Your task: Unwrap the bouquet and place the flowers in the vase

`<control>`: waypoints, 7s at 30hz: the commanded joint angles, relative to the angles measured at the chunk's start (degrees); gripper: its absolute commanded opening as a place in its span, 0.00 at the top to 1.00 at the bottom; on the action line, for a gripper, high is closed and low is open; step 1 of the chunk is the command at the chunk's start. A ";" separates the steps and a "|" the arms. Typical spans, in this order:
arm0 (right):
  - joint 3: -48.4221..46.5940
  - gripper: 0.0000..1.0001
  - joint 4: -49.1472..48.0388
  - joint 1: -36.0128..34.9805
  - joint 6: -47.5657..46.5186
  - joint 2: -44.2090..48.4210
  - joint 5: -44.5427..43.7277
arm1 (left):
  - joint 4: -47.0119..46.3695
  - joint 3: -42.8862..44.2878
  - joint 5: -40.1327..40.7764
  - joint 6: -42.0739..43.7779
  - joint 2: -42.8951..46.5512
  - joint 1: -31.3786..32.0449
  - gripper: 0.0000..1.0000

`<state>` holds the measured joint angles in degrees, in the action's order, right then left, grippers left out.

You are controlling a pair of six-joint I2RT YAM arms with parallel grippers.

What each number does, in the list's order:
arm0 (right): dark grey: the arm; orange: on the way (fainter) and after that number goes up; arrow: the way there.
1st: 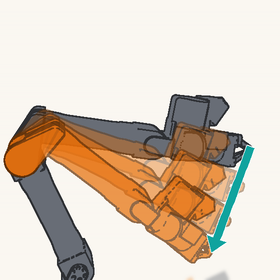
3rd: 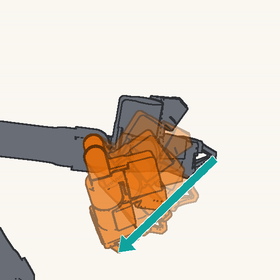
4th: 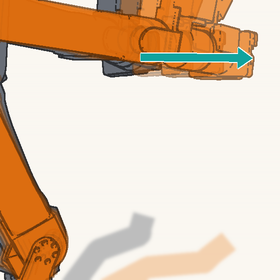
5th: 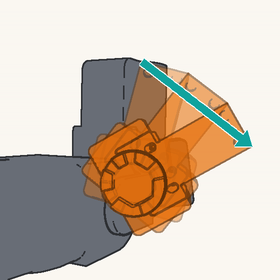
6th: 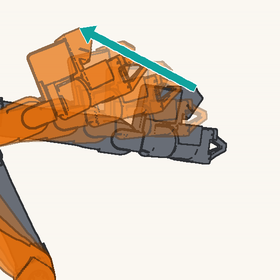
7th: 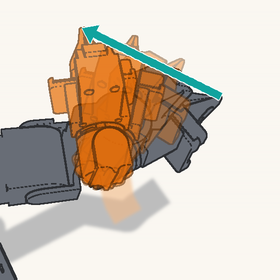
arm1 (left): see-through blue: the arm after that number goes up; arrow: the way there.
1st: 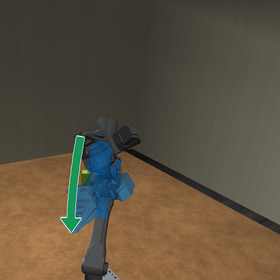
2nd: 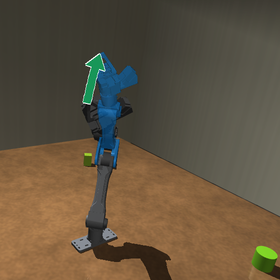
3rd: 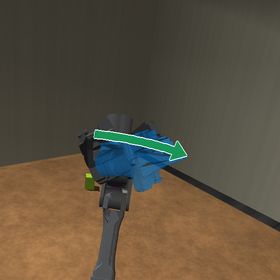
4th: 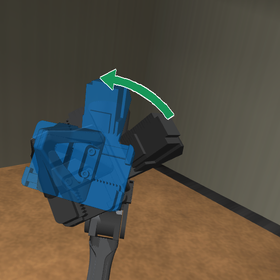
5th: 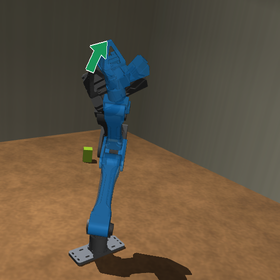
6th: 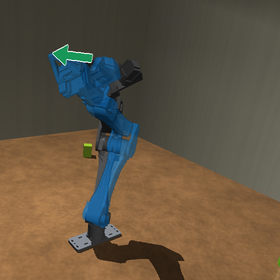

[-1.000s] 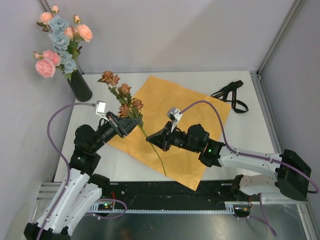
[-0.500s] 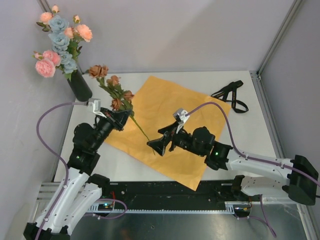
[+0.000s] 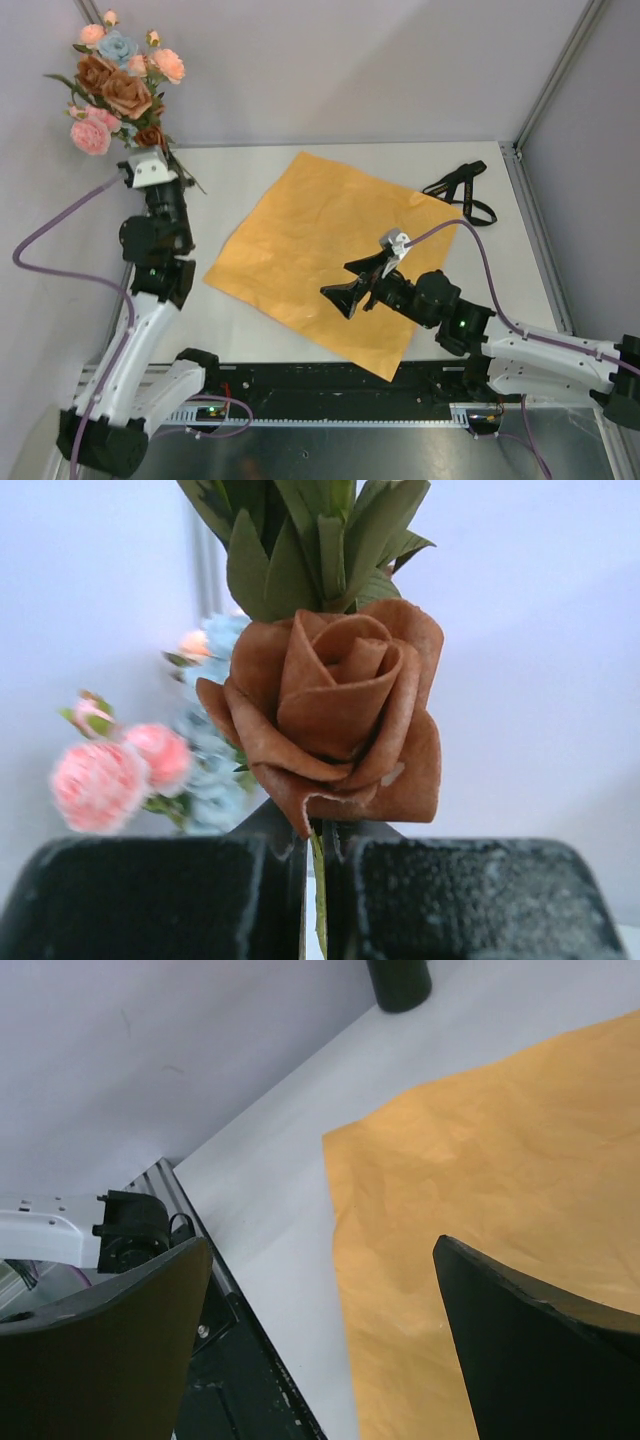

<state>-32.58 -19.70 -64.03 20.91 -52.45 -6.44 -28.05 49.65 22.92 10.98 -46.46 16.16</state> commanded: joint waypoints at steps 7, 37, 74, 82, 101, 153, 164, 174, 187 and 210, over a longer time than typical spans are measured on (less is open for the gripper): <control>2.91 0.01 -0.50 0.01 -3.38 6.61 -5.52 | -18.99 13.95 -6.19 13.53 -19.30 -12.37 1.00; 6.15 0.01 -2.68 6.16 -1.91 5.39 -3.11 | -25.99 32.39 -11.44 18.46 -48.74 -19.17 1.00; 7.00 0.01 -3.14 9.36 0.10 5.84 1.15 | -27.24 24.20 -5.69 11.83 -53.35 -22.19 0.93; 7.00 0.01 -3.10 9.41 0.17 6.27 1.33 | -23.94 23.03 -2.39 10.00 -53.06 -22.23 0.72; 7.00 0.01 -1.68 8.98 1.21 8.57 1.43 | -1.87 12.85 -7.38 1.95 -33.54 -21.99 0.12; 7.62 0.01 -1.29 7.62 1.94 9.98 0.27 | 23.20 29.60 -8.98 -7.48 -33.82 -24.05 0.07; 7.62 0.01 -1.01 7.44 2.47 10.67 0.71 | 34.45 19.30 -17.70 -16.31 -15.04 -24.03 0.00; 7.62 0.01 -1.56 7.19 2.47 10.59 0.95 | 38.22 27.73 -27.64 -21.87 -9.89 -24.02 0.04; 7.62 0.01 -0.75 7.08 1.69 11.64 -0.14 | 39.04 36.64 -25.28 -21.13 -28.34 -25.25 0.09; 6.95 0.01 4.34 7.25 2.03 14.71 -2.18 | 42.18 36.45 -25.81 -24.94 -14.59 -28.20 0.01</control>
<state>-25.12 -16.60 -56.58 22.87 -39.64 -6.90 13.08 86.26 -5.82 -12.53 -67.48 -11.75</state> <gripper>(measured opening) 0.993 0.979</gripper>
